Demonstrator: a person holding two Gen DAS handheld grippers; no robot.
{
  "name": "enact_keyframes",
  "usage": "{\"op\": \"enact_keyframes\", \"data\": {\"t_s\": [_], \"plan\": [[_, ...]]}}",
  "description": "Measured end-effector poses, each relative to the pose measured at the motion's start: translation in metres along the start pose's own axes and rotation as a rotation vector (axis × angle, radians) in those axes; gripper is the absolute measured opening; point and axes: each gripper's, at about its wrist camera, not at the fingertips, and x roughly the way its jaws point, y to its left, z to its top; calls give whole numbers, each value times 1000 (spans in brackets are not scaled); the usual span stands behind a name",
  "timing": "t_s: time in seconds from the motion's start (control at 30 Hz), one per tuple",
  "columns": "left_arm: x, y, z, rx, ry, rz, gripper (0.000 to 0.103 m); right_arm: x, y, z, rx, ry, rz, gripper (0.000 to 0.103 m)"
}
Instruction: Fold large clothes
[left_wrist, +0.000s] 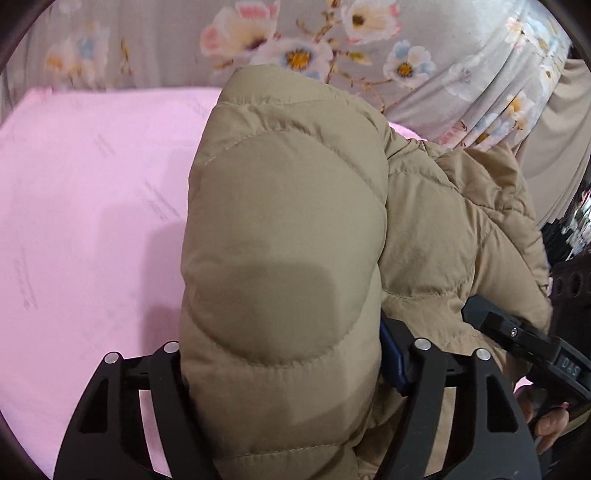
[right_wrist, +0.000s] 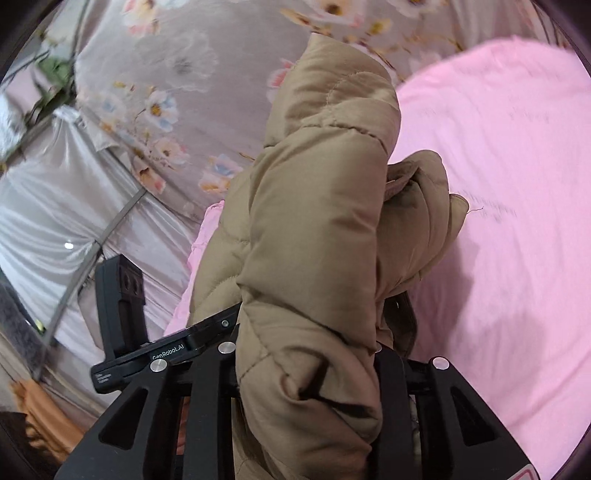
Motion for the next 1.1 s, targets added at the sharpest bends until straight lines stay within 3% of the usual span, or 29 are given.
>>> {"op": "enact_keyframes", "data": {"t_s": [0.23,0.4,0.53,0.6,0.63,0.67,0.77,0.87,0.93,1.03,1.1], "plan": [[-23,26,40,71,-116,95,64,42,47,25,-114,-90,6,29],[-16,62,62,69,-154,134,63,84,59,41,-143,-82,8,29],[5,102,72,29,-133,157,64,126,44,39,-89,-29,3,29],[23,134,72,-19,-88,151,72,152,30,34,-36,27,8,32],[33,147,71,-55,-57,151,76,161,21,30,14,52,-13,38],[38,163,67,-106,-31,138,82,163,9,25,89,73,-25,45],[19,210,50,-282,-34,19,84,144,-8,9,186,76,26,59],[-12,225,41,-303,-25,-21,96,130,-23,-9,260,121,48,75],[-26,226,32,-299,2,-79,98,133,-31,-21,305,183,60,78],[-22,228,20,-298,67,-99,98,150,-42,-41,393,253,130,87],[-14,231,13,-305,99,-110,98,163,-38,-46,408,265,161,85]]}}
